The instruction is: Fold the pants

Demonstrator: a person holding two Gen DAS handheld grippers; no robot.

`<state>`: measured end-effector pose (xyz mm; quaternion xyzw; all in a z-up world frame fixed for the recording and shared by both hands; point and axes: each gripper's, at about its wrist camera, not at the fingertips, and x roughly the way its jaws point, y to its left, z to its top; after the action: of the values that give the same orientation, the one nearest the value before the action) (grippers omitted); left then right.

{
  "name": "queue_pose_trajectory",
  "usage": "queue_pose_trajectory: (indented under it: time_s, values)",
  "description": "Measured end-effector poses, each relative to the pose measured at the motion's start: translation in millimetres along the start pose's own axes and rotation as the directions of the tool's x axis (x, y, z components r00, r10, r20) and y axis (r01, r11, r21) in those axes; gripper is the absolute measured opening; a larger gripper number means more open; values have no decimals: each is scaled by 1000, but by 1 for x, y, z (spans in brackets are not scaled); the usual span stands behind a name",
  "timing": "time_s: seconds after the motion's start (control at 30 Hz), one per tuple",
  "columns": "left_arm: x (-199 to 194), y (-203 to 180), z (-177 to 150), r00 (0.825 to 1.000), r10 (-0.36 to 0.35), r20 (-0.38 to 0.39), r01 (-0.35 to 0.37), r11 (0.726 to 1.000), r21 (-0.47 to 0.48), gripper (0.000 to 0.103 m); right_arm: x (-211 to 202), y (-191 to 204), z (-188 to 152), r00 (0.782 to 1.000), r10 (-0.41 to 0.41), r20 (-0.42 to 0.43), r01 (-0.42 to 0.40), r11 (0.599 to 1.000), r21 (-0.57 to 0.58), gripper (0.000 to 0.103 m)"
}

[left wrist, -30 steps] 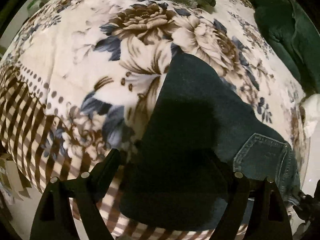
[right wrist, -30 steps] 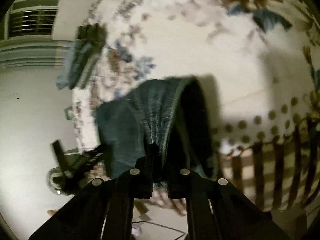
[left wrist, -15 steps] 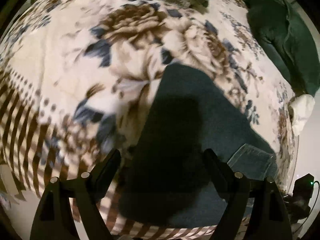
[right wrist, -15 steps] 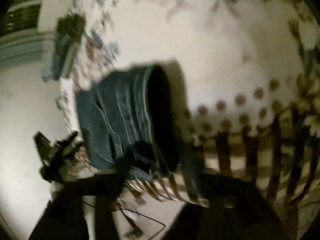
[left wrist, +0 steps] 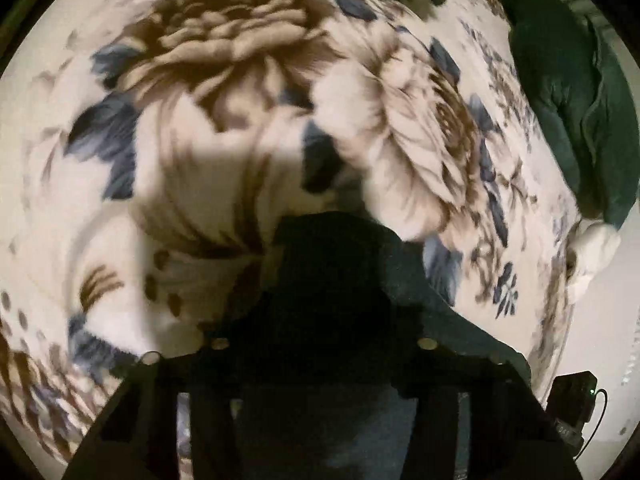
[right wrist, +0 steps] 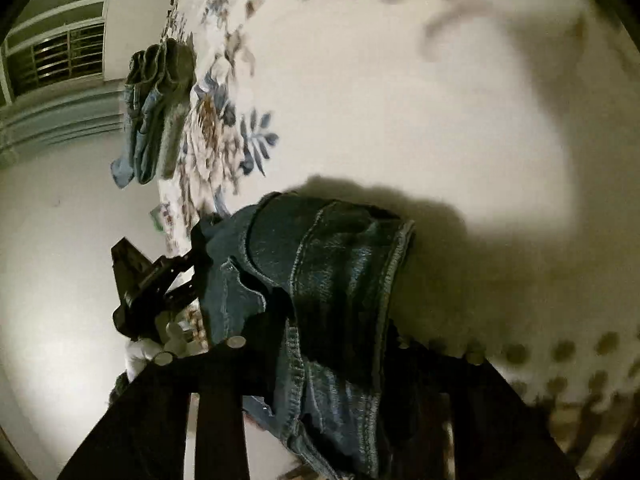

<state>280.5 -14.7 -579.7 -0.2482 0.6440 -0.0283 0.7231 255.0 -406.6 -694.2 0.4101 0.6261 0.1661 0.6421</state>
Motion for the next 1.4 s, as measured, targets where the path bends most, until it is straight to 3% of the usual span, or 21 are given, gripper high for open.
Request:
queue_pose_trajectory:
  time_s: [0.1,0.23,0.33,0.4,0.5,0.57,0.63,0.67,0.7,0.8,0.87,0.9,0.97,1.03,1.13,1.17,1.2,1.27,1.4]
  values:
    - [-2,18,-2,998,-55,-2,55,998,-30,39,-19,14,2,998,-37,47,39,998,-55,11]
    - [-7,22,-3,993,-110,-33,108,993,-55,42,-11,0,11,997,-79,-12,79,996,-37,11]
    - [-22,12,-7,995,-94,-38,93,995,-44,42,-21,-13,6,997,-68,-34,70,996,54,36]
    - [-36,8,-16,995,-95,-21,94,995,-37,43,-36,-14,-7,996,-86,-14,87,993,83,67]
    - [-51,3,-37,997,-79,-5,79,997,-16,58,-55,-21,-38,997,-75,9,72,987,143,75]
    - [-55,2,-51,998,-60,2,60,998,0,58,-59,-27,-58,997,-69,30,61,976,210,75]
    - [-53,1,-62,1000,-28,7,28,999,16,58,-61,-24,-70,995,-42,89,23,978,205,68]
    - [-51,2,-67,1000,-16,4,16,1000,21,58,-58,-22,-73,995,-28,94,8,979,202,40]
    - [-48,5,-71,1000,-5,-1,5,1000,19,58,-55,-21,-76,994,-36,105,13,978,210,18]
    - [-39,16,-80,1000,-1,-21,1,1000,-7,58,-67,-6,-83,987,-24,159,-5,984,176,15]
    - [-38,22,-83,999,-22,-29,21,1000,-19,62,-74,-1,-88,983,-86,160,65,989,135,14]
    - [-37,24,-83,999,-25,-33,24,999,-21,69,-71,-5,-89,982,-125,139,107,986,127,14]
    - [-34,26,-85,998,-39,-49,38,999,-14,71,-52,-29,-89,978,-197,71,184,971,154,14]
    - [-31,25,-86,998,-31,-62,31,1000,-3,71,-40,-44,-86,980,-200,17,195,966,170,18]
    - [-34,27,-85,996,-60,-71,60,998,-6,70,-53,-49,-84,992,-125,31,114,966,233,42]
    - [-35,28,-85,994,-90,-67,89,996,-14,69,-60,-48,-87,995,-79,55,64,970,235,56]
    - [-37,30,-85,990,-128,-63,127,992,-22,70,-66,-48,-93,996,-32,79,13,973,232,79]
    - [-37,37,-85,977,-207,-56,204,978,-50,77,-67,-51,-106,997,16,75,-32,977,209,103]
    - [-25,50,-82,958,-283,-50,277,955,-105,78,-33,-67,-115,998,69,11,-69,964,255,103]
